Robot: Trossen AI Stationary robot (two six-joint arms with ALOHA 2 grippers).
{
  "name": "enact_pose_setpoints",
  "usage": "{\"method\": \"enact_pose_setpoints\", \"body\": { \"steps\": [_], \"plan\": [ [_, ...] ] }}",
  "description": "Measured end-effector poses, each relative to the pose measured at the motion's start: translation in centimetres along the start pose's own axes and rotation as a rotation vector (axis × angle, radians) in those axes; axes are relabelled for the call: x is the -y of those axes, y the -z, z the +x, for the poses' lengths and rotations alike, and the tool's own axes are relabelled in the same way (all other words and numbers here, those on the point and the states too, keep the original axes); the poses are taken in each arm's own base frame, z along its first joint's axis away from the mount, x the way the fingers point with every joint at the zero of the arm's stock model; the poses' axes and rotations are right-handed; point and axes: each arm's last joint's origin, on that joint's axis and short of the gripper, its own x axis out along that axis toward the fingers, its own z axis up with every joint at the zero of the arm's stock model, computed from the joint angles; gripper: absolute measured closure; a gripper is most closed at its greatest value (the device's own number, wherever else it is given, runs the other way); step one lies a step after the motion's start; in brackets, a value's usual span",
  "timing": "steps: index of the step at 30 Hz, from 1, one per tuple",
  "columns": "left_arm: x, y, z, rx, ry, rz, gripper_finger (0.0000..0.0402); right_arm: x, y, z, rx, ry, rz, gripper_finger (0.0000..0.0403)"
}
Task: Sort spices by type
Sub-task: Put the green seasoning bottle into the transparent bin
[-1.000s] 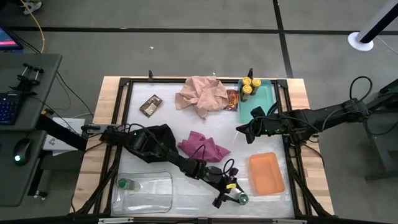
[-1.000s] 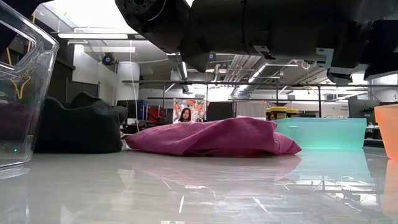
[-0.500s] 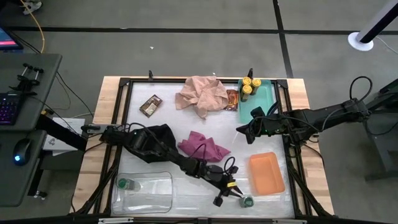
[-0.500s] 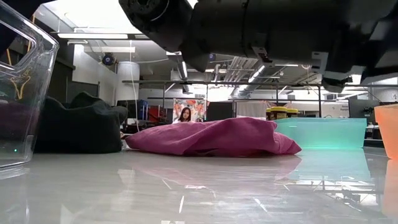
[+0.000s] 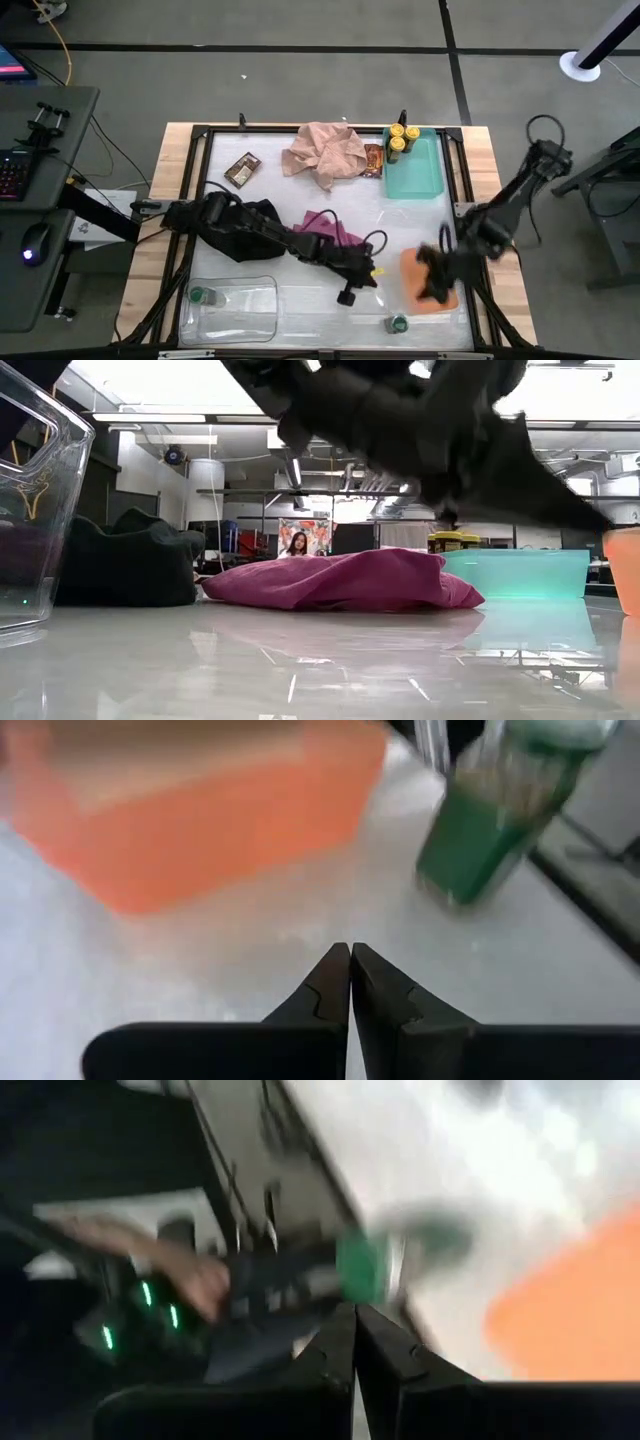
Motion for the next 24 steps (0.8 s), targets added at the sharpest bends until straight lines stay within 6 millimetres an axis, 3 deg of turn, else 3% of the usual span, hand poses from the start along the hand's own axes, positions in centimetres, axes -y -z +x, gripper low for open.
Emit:
{"method": "enact_pose_setpoints", "body": {
  "steps": [3,7,12,18,21,24],
  "plan": [
    [-0.2,-1.0,-0.7,0.047,-0.010,-0.018,0.0401,0.0,2.8,2.1,-0.090,0.030,0.057,0.0403],
    [0.7,-1.6,-1.1,0.062,0.013,-0.009,0.0401,0.6,4.3,5.4,-0.127,0.092,0.099,0.0403],
    [4.8,-2.5,-1.9,0.042,0.133,0.034,0.0401,0.5,4.4,8.9,-0.152,0.181,0.069,0.0403],
    [9.9,-2.2,-1.8,0.053,0.147,0.079,0.0401,-0.1,3.7,11.1,-0.119,0.354,0.020,0.0403],
    [11.1,-2.1,-1.8,0.054,0.051,0.088,0.0402,-0.6,3.3,11.7,-0.106,0.416,-0.011,0.0403],
    [11.0,-2.1,-1.7,0.064,-0.046,0.111,0.0401,-1.0,2.8,12.3,-0.084,0.443,-0.044,0.0403]
  ]
}}
